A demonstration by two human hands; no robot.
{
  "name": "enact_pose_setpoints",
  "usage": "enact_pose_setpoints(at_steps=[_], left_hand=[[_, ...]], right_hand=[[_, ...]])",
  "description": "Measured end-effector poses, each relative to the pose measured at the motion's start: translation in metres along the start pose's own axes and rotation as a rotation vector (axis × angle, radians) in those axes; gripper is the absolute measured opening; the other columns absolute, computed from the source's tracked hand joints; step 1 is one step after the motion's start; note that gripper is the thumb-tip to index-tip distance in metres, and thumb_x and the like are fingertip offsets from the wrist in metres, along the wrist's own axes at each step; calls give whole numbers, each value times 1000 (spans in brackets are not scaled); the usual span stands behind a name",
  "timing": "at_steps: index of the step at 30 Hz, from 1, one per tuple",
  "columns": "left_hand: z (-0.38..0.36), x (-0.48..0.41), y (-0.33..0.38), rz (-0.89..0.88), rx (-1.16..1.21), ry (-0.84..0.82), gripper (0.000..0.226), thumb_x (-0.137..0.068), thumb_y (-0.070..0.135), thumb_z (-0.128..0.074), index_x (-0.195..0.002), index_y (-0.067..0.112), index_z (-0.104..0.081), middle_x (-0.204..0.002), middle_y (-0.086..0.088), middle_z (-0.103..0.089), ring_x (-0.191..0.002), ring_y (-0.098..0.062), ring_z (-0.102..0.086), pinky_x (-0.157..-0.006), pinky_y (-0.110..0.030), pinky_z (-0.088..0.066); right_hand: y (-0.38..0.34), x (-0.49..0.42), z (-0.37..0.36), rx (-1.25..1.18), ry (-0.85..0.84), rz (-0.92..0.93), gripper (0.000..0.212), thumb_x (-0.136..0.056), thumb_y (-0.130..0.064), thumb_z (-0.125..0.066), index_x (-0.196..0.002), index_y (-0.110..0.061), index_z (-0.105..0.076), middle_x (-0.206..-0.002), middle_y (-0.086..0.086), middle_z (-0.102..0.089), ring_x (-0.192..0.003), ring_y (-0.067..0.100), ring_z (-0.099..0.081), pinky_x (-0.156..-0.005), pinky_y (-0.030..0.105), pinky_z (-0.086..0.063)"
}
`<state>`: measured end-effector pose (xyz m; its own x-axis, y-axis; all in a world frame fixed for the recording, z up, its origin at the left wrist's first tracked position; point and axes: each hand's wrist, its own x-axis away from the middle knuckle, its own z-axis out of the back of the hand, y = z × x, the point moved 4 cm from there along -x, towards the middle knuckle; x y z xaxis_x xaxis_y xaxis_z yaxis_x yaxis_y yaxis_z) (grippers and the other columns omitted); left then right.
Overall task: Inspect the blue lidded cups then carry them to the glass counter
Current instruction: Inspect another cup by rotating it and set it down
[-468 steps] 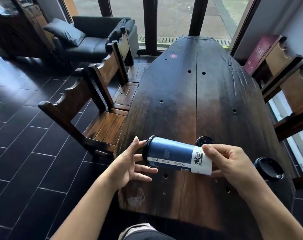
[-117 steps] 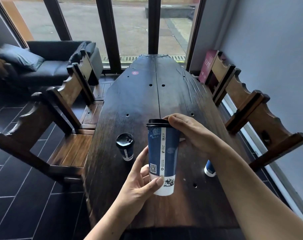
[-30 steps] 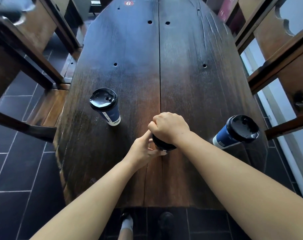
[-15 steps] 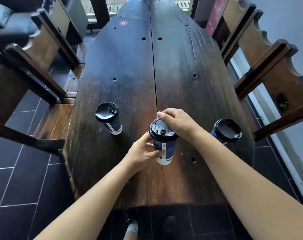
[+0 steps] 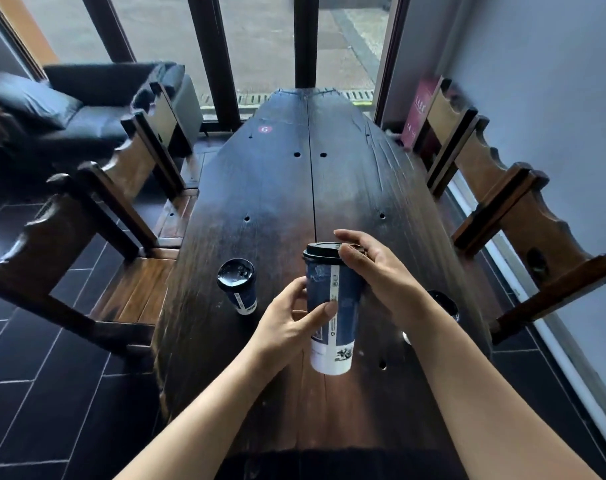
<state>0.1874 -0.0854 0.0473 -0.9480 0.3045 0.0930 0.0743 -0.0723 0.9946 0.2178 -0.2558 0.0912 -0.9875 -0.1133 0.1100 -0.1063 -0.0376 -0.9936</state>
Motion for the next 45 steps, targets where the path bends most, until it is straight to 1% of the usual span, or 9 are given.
enact_pose_setpoints(at_steps=[7,13,21,23,26,29,38,42,45], left_hand=[[2,17,52,-76,26,-37,54,-84,45,-72,-127,14,-63,-120,-8,-75,-111,-29,-72,-97,-54,-56],[7,33,68,-118,50,-51,52,-84,47,-70,-125,16,-64,-117,-8,-76,-108,-24,-74,-91,-37,-59],[15,38,72,-127,100,-52,51,-83,44,-71,-122,12,-65,-113,-10,-76,-101,-21,-76,-80,-25,-57],[16,40,72,-120,125,-48,53,-82,44,-72,-122,10,-64,-113,-10,-76,-101,-20,-76,-80,-26,-58],[16,40,67,-73,226,-33,61,-76,47,-76,-123,12,-61,-117,-12,-74,-101,-26,-75,-79,-43,-62],[14,40,60,20,464,35,83,-61,52,-92,-125,14,-57,-118,-20,-72,-92,-33,-75,-79,-53,-61],[17,42,49,37,718,38,88,-55,39,-100,-124,7,-56,-116,-24,-70,-93,-33,-76,-75,-43,-64],[38,48,25,145,437,-36,74,-66,31,-94,-127,12,-55,-129,-22,-67,-111,-38,-71,-83,-48,-61],[71,52,-9,325,349,169,29,-92,8,-71,-119,11,-59,-132,-30,-63,-98,-40,-75,-79,-48,-61]], right_hand=[[-54,17,-5,-5,30,75,42,-85,-45,-73,-118,-20,-65,-106,-6,-75,-95,0,-71,-78,14,-54],[-75,28,-16,-17,-10,87,43,-78,-53,-74,-107,-21,-69,-100,-1,-78,-93,9,-74,-77,20,-59],[-84,39,-27,19,-17,81,33,-95,-47,-60,-107,-17,-67,-98,8,-76,-86,7,-74,-72,15,-58],[-81,47,-29,-14,17,95,47,-95,-55,-48,-113,-15,-66,-101,18,-74,-90,17,-76,-70,16,-57],[-57,59,-30,-139,17,5,79,-77,-82,-55,-126,-22,-66,-121,18,-73,-112,36,-71,-97,49,-57],[-26,73,-30,-139,3,-85,82,-69,-85,-63,-125,-25,-66,-122,15,-73,-116,38,-69,-104,65,-49],[-1,93,-37,-367,90,-104,85,-55,-59,-92,-122,-15,-66,-119,27,-71,-94,34,-72,-87,49,-59],[-20,95,-23,-114,254,45,65,-66,-69,-80,-114,-24,-73,-104,17,-75,-93,29,-73,-91,59,-58],[-35,96,-12,188,260,106,58,-73,-72,-69,-117,-35,-71,-97,2,-76,-93,22,-74,-83,55,-62]])
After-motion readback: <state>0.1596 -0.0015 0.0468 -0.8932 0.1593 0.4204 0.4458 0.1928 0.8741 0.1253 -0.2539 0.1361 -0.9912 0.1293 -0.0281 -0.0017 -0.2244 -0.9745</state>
